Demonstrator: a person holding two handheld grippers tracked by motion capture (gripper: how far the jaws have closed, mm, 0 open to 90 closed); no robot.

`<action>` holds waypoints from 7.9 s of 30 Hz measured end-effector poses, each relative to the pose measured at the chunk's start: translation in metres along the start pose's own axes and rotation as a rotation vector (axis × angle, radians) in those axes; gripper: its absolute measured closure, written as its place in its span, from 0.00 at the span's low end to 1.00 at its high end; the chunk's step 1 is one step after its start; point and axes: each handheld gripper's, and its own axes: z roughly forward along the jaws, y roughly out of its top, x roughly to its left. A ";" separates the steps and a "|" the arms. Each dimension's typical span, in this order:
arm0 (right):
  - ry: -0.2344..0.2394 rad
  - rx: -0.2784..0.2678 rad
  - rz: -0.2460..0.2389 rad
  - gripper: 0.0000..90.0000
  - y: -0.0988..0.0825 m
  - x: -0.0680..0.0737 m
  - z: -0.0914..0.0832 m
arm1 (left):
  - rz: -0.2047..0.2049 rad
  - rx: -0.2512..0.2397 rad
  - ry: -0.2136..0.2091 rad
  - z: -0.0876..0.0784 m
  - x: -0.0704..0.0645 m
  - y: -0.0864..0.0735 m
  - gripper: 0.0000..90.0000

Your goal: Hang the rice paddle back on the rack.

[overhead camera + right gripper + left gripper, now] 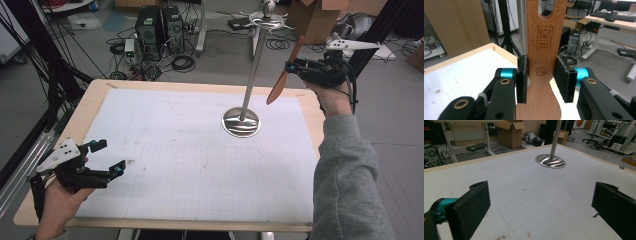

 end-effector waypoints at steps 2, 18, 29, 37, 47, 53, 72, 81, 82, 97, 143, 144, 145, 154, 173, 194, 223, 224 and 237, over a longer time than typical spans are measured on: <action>0.000 -0.003 0.000 0.72 0.002 0.000 0.000 | 0.000 0.001 0.002 -0.001 0.000 0.000 0.03; 0.006 -0.033 0.019 0.72 0.012 -0.006 0.002 | -0.011 -0.005 0.019 -0.006 0.004 -0.001 0.03; 0.025 -0.035 0.018 0.72 0.020 -0.004 0.003 | -0.011 -0.006 0.029 -0.010 0.007 -0.001 0.03; 0.048 -0.045 0.032 0.72 0.020 -0.005 0.009 | -0.010 -0.008 0.037 -0.014 0.009 0.000 0.03; 0.050 -0.046 0.040 0.72 0.022 -0.006 0.014 | 0.000 -0.031 0.031 -0.018 0.006 0.002 0.03; 0.053 -0.047 0.040 0.72 0.024 -0.006 0.015 | -0.010 -0.034 0.029 -0.019 0.007 0.002 0.03; 0.066 -0.044 0.038 0.72 0.025 -0.002 0.025 | -0.004 -0.037 0.004 -0.015 0.001 0.005 0.03; 0.065 -0.029 0.049 0.72 0.022 -0.003 0.027 | 0.000 -0.024 0.007 -0.013 0.001 0.003 0.03; 0.061 -0.029 0.047 0.72 0.022 -0.003 0.028 | -0.002 -0.026 0.005 -0.012 0.000 0.003 0.03; 0.021 -0.065 0.054 0.64 0.019 0.002 0.022 | -0.003 -0.021 0.018 -0.008 0.002 0.000 0.03; 0.061 -0.065 0.006 0.13 -0.059 0.058 0.001 | -0.012 0.008 -0.028 0.017 0.000 -0.005 0.03; 0.061 -0.062 0.007 0.13 -0.062 0.058 0.000 | -0.010 0.007 -0.025 0.018 0.000 -0.005 0.03; 0.061 -0.062 0.007 0.13 -0.062 0.058 0.000 | -0.012 0.008 -0.026 0.019 -0.001 -0.005 0.03; 0.062 -0.073 0.019 0.13 -0.085 0.067 -0.003 | -0.011 -0.001 -0.003 0.027 -0.003 -0.009 0.03; 0.030 -0.053 -0.026 0.13 -0.126 0.101 -0.012 | -0.018 -0.009 0.030 0.024 0.000 -0.010 0.03; 0.008 -0.081 0.038 0.13 -0.167 0.109 -0.036 | 0.004 -0.011 0.015 0.029 -0.005 -0.009 0.03; -0.096 -0.078 0.142 0.13 -0.211 0.076 -0.076 | -0.009 0.000 0.092 0.014 0.020 -0.019 0.03; -0.096 -0.078 0.142 0.13 -0.211 0.076 -0.076 | -0.012 0.003 0.098 0.013 0.022 -0.020 0.03; -0.186 -0.083 0.195 0.13 -0.230 0.057 -0.091 | -0.047 0.005 0.148 0.008 0.034 -0.029 0.03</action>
